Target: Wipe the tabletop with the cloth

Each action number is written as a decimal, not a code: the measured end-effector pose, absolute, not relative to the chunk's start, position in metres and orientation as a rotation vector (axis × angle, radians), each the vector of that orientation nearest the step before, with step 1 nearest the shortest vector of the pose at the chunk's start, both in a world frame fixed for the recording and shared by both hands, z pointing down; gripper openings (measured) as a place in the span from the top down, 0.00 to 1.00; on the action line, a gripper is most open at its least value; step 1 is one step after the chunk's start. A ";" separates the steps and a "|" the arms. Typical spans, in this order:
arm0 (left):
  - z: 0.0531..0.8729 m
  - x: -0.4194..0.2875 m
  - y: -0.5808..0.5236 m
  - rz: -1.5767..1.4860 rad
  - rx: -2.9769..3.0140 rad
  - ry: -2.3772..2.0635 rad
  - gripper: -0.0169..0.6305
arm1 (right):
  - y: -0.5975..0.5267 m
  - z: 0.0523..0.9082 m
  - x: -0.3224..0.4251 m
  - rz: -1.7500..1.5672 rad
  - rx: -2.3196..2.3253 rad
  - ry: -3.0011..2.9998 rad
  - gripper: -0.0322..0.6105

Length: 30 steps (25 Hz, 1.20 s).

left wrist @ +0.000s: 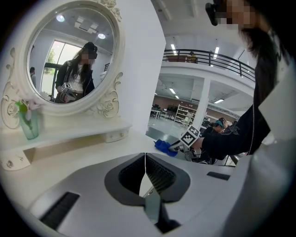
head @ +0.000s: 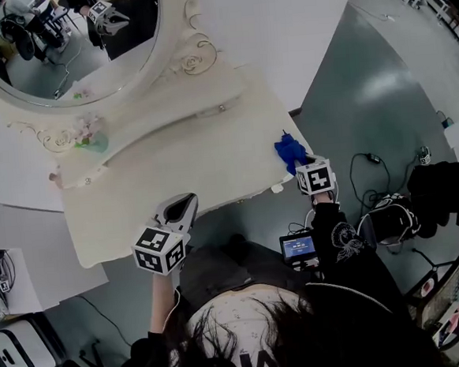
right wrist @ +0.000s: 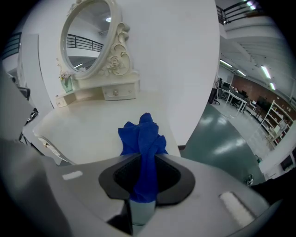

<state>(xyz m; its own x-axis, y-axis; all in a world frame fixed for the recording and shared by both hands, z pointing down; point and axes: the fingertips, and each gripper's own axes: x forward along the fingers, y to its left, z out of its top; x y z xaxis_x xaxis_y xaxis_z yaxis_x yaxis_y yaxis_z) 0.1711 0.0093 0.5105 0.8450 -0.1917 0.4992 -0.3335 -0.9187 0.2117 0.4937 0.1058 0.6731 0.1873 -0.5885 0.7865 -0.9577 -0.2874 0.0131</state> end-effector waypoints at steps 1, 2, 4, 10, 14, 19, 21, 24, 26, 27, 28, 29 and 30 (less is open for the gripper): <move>0.511 0.169 0.009 0.700 2.730 -0.404 0.97 | 0.109 0.673 0.500 0.944 1.969 -1.428 0.82; 0.511 0.168 0.009 0.705 2.727 -0.410 0.97 | 0.112 0.674 0.506 0.950 1.983 -1.416 0.82; 0.510 0.164 0.008 0.712 2.721 -0.424 0.97 | 0.115 0.676 0.515 0.961 2.008 -1.410 0.82; 0.513 0.146 0.005 0.738 2.697 -0.468 0.97 | 0.116 0.672 0.516 0.955 2.021 -1.365 0.82; 0.515 0.134 0.000 0.734 2.676 -0.513 0.97 | 0.103 0.654 0.498 0.914 2.030 -1.418 0.82; 0.539 0.108 -0.024 0.692 2.530 -0.600 0.97 | 0.065 0.622 0.432 0.908 1.998 -1.640 0.81; 0.544 0.094 -0.030 0.691 2.500 -0.598 0.97 | 0.046 0.609 0.397 0.886 1.962 -1.731 0.82; 0.541 0.076 -0.039 0.676 2.508 -0.582 0.97 | 0.018 0.585 0.346 0.848 1.924 -1.839 0.81; 0.539 0.067 -0.043 0.663 2.518 -0.561 0.97 | 0.003 0.569 0.316 0.831 1.918 -1.895 0.82; 0.538 0.064 -0.046 0.659 2.522 -0.547 0.97 | -0.003 0.561 0.303 0.825 1.923 -1.919 0.81; 0.538 0.062 -0.048 0.656 2.527 -0.531 0.97 | -0.009 0.553 0.292 0.822 1.934 -1.939 0.82; 0.536 0.060 -0.051 0.653 2.534 -0.513 0.97 | -0.014 0.546 0.281 0.822 1.950 -1.956 0.81; 0.534 0.059 -0.053 0.652 2.543 -0.492 0.97 | -0.017 0.538 0.272 0.821 1.968 -1.968 0.81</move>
